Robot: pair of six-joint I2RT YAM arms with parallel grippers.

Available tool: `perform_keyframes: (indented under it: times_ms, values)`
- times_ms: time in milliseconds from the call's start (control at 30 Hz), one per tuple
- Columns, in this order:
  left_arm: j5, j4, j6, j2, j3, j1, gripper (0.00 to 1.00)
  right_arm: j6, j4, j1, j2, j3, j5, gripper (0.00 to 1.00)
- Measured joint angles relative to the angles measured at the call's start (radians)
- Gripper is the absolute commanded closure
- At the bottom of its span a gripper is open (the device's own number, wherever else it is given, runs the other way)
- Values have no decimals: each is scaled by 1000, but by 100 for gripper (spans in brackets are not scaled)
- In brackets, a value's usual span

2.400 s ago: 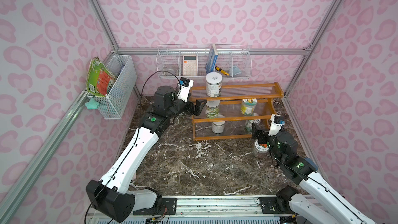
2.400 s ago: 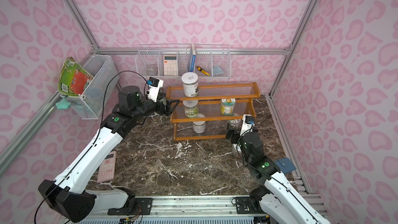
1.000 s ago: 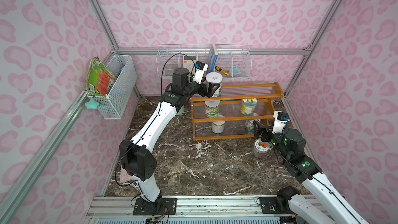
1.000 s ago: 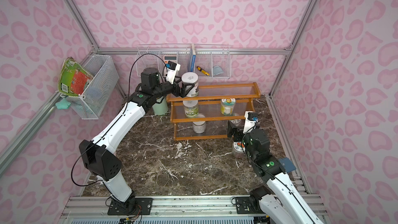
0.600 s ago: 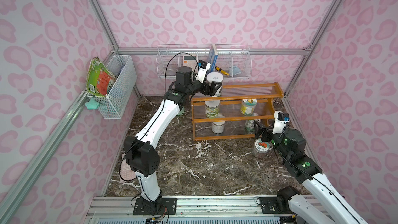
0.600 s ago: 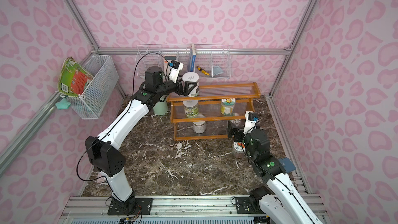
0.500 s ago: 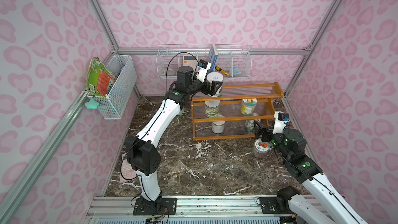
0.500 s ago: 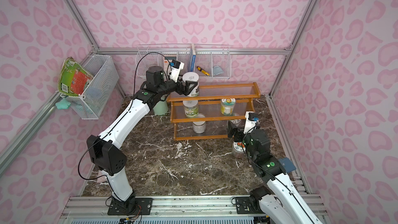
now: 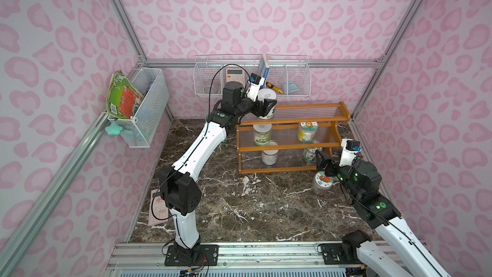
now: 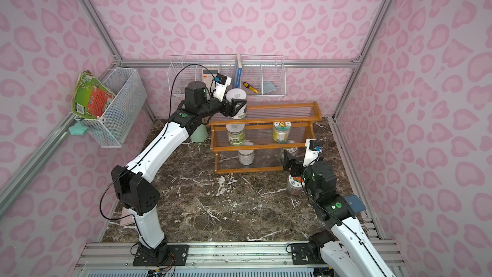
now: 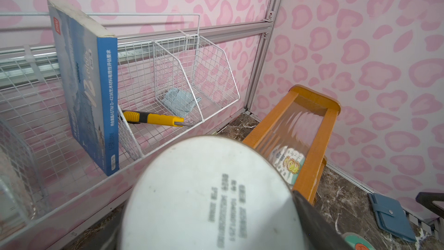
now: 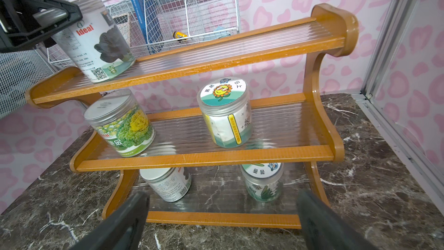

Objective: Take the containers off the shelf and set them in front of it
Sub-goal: 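Pick up a container from the shelf, then place the container at the center of the board.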

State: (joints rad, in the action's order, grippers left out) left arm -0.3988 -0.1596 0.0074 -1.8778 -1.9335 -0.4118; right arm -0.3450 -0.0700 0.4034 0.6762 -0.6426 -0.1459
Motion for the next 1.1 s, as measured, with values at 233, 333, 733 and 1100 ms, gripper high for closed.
perform_keyframes:
  times_ms: [233,333,733,1100]
  values:
    - [17,-26,18,32,0,-5,25,2,-16,-30,-1,-20,23,1]
    - [18,-26,22,59,0,-13,25,10,-24,-60,2,-44,37,1]
    - [26,-27,49,270,186,-117,25,46,-95,-203,13,-108,219,1]
    - [100,46,47,493,618,-311,26,32,-145,-222,-19,-132,341,1]
